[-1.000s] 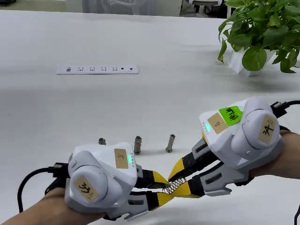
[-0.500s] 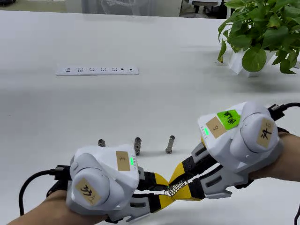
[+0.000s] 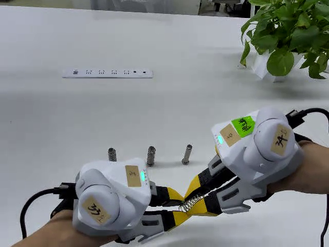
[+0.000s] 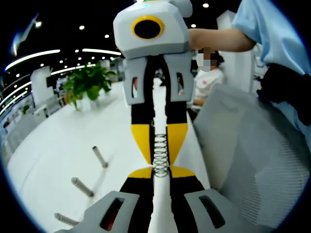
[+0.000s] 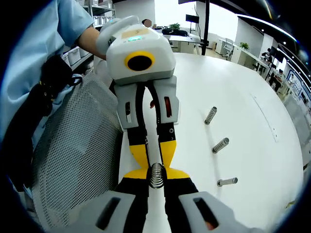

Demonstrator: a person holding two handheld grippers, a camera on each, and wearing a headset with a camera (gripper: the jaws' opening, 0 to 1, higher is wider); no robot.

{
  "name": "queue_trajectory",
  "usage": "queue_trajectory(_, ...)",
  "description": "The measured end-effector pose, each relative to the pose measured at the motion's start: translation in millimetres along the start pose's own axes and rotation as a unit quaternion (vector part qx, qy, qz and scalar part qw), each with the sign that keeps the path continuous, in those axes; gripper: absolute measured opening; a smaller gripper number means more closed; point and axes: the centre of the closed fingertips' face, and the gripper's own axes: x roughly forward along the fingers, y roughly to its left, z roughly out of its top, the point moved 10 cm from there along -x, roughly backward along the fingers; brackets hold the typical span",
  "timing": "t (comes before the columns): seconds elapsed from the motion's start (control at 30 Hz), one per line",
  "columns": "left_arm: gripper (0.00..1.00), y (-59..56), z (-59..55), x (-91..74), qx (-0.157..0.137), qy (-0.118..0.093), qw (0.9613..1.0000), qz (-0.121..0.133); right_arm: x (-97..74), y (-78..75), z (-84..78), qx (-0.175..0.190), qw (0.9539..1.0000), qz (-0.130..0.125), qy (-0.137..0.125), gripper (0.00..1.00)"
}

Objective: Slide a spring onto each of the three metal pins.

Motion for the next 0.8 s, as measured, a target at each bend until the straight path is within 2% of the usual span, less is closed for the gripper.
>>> queue_trajectory(0.13,0.17,1.4,-7.5,-3.8,-0.008,0.005,0.9998,0.019,-1.0,-1.9,-1.3,0.001,1.0,-0.002,0.003,0.12)
queue_trajectory(0.37,0.34,1.7,-23.5,-17.2,-0.051,0.004,0.9965,0.067,-0.9,-6.3,-8.4,-0.001,0.9998,-0.004,0.021,0.12)
queue_trajectory(0.5,0.46,0.8,-33.6,-27.1,-0.091,-0.009,0.9909,0.099,-0.2,-9.9,-14.9,-0.007,0.9991,-0.006,0.041,0.12)
queue_trajectory(0.6,0.57,-1.6,-38.9,-34.8,-0.123,-0.011,0.9862,0.11,-1.3,-12.5,-17.6,-0.01,0.9987,-0.005,0.049,0.12)
queue_trajectory(0.67,0.66,-3.9,-40.2,-41.6,-0.13,-0.03,0.9833,0.123,-3.3,-16.8,-19.4,-0.011,0.9985,-0.008,0.054,0.12)
queue_trajectory(0.73,0.73,-3.8,-43.8,-47.1,-0.145,-0.032,0.9795,0.136,-5.3,-21.4,-20.7,-0.011,0.9982,-0.01,0.058,0.12)
queue_trajectory(0.8,0.79,-2.5,-46.8,-52.2,-0.147,-0.032,0.9772,0.149,-7.2,-26.0,-21.1,-0.015,0.9977,-0.013,0.065,0.12)
